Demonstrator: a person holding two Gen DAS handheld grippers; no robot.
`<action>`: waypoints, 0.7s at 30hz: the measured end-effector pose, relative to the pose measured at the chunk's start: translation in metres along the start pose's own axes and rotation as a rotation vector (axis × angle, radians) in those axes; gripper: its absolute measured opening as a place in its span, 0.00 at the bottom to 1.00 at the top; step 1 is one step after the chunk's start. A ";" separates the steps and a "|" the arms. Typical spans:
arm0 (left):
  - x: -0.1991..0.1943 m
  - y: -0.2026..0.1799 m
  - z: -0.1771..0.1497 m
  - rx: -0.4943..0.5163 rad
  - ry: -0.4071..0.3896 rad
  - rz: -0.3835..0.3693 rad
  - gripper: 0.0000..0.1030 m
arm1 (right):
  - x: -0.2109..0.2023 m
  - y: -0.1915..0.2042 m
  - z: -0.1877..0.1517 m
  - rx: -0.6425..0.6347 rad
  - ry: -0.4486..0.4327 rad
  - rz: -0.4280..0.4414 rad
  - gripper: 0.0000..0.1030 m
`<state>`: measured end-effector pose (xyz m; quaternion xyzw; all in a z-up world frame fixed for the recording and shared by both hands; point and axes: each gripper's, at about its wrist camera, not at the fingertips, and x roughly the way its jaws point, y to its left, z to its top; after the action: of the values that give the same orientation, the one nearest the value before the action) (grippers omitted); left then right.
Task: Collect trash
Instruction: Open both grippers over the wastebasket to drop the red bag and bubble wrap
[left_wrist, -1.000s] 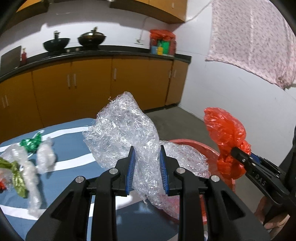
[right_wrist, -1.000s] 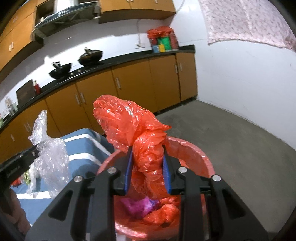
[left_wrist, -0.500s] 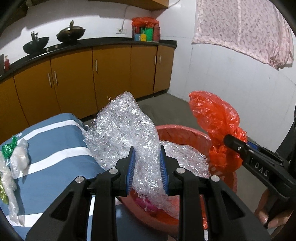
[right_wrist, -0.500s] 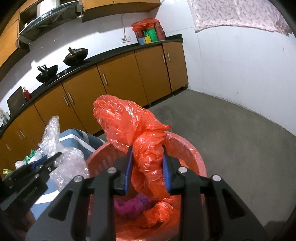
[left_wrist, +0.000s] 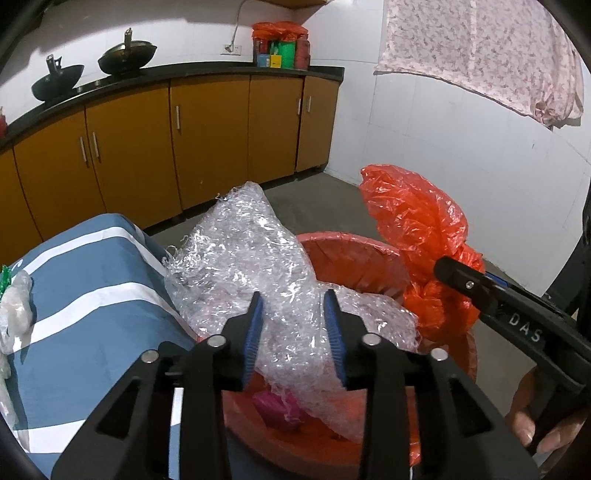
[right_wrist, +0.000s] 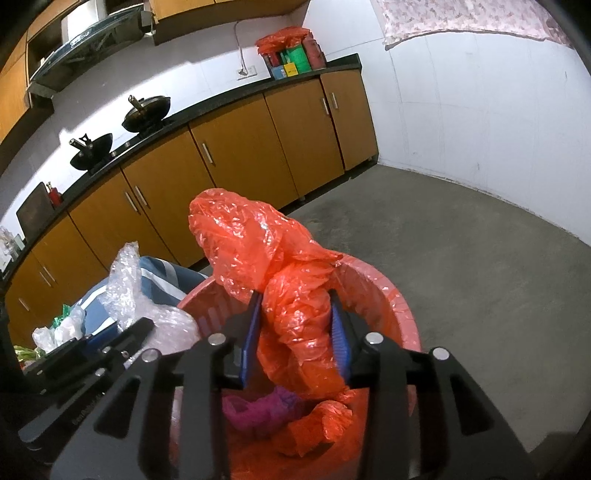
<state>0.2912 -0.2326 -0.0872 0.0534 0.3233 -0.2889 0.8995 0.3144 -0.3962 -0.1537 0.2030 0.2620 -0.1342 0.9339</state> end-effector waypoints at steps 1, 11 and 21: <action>0.000 0.000 0.000 -0.003 0.001 0.001 0.37 | -0.001 -0.001 -0.001 0.003 0.000 0.004 0.36; -0.004 0.009 -0.004 -0.039 0.003 -0.001 0.45 | -0.006 0.002 -0.002 0.002 -0.003 0.010 0.42; -0.038 0.044 -0.003 -0.108 -0.054 0.062 0.52 | -0.022 0.011 0.006 -0.019 -0.033 0.004 0.46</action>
<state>0.2899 -0.1769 -0.0706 0.0068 0.3125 -0.2445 0.9179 0.3031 -0.3864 -0.1336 0.1924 0.2475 -0.1331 0.9402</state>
